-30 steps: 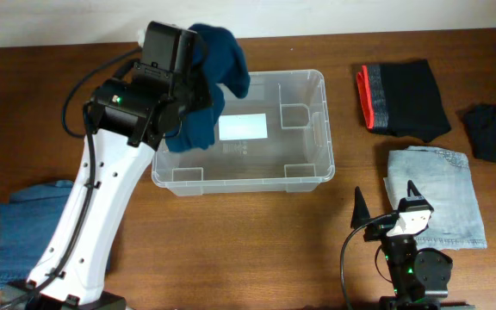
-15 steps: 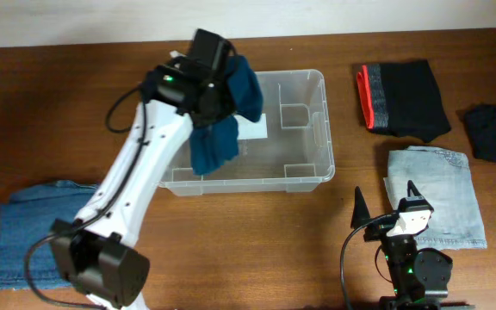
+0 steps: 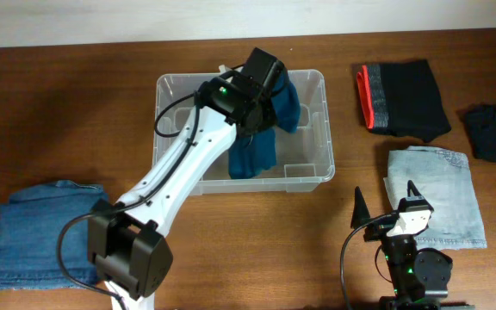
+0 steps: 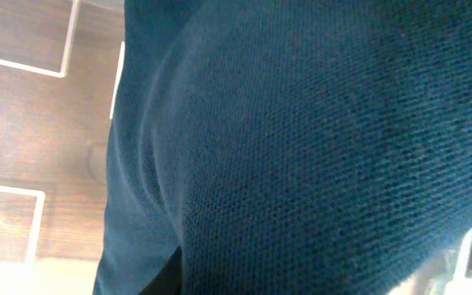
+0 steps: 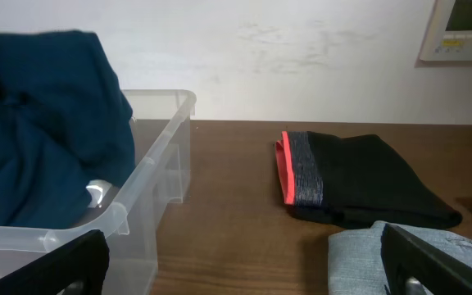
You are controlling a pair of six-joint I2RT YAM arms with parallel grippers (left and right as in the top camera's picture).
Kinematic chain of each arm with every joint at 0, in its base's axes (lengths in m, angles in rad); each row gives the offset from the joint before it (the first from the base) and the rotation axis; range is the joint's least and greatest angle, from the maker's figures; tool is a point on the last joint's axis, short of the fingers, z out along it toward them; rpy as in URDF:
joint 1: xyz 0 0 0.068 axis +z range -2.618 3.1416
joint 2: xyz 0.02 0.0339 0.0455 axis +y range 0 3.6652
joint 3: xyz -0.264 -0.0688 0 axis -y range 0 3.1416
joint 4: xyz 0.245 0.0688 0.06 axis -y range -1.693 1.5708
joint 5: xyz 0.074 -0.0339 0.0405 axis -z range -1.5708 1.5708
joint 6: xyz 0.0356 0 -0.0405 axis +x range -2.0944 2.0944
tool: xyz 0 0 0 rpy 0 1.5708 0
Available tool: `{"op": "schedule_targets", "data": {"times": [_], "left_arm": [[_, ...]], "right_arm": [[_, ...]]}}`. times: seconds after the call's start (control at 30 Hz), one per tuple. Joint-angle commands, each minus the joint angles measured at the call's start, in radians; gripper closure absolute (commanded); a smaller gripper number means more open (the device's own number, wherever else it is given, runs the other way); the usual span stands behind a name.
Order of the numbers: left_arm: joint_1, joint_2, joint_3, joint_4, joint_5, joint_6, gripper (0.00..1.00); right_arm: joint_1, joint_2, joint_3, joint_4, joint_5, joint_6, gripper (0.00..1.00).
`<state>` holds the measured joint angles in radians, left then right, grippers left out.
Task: Pack container
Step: 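Lift the teal shirt and carry it right into the container, then lower the teal shirt into the container and flatten it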
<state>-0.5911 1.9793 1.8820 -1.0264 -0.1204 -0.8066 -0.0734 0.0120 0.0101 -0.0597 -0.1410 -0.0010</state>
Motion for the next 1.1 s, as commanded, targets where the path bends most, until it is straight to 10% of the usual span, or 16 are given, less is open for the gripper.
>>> {"op": "schedule_targets", "data": {"times": [0.0,0.87,1.0,1.07], "left_arm": [[0.006,0.015,0.014,0.015,-0.071,-0.014,0.96],[-0.018,0.052,0.015,-0.057,-0.217,-0.008,0.98],[-0.026,0.086,0.015,-0.06,-0.216,-0.008,0.59],[-0.026,0.098,0.015,-0.059,-0.199,-0.008,0.58]], "right_arm": [[-0.006,-0.009,-0.005,-0.005,-0.006,-0.002,0.01],[-0.006,-0.009,-0.005,-0.005,-0.006,-0.002,0.01],[-0.006,-0.009,-0.005,-0.005,-0.006,-0.002,0.01],[-0.006,-0.009,-0.005,-0.005,-0.006,-0.002,0.01]]}}
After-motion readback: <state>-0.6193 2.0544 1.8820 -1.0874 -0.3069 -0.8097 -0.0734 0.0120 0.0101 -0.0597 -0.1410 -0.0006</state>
